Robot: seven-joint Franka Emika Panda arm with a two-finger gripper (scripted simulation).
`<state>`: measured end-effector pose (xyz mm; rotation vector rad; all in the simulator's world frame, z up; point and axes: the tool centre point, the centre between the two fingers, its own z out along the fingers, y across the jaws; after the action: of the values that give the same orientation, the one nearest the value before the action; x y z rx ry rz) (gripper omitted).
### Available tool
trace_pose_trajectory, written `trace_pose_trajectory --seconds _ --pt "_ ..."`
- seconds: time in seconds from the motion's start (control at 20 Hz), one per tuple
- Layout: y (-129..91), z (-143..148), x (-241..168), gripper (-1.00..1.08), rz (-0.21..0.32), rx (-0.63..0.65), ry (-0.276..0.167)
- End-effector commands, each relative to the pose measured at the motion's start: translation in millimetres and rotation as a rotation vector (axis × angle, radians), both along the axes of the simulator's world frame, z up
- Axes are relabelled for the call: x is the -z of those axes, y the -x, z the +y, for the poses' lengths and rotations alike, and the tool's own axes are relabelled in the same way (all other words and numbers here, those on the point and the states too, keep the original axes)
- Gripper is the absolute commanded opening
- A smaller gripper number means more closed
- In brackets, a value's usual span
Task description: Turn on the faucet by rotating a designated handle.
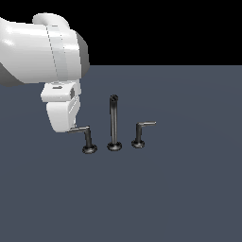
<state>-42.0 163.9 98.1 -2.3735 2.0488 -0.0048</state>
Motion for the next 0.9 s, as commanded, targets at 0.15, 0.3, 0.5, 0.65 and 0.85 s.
trace_pose_trajectory --seconds 0.15,0.3,0.5,0.65,0.85 --pt "8 -1 0 -1.0 -0.001 0.003 -0.001" --pt "17 -3 0 -1.0 0.0 0.001 0.0" --pt "31 -7 0 -1.0 0.002 -0.001 0.001" --pt "40 -10 0 -1.0 0.004 -0.003 0.002" --pt "54 -14 0 -1.0 0.006 -0.005 0.003"
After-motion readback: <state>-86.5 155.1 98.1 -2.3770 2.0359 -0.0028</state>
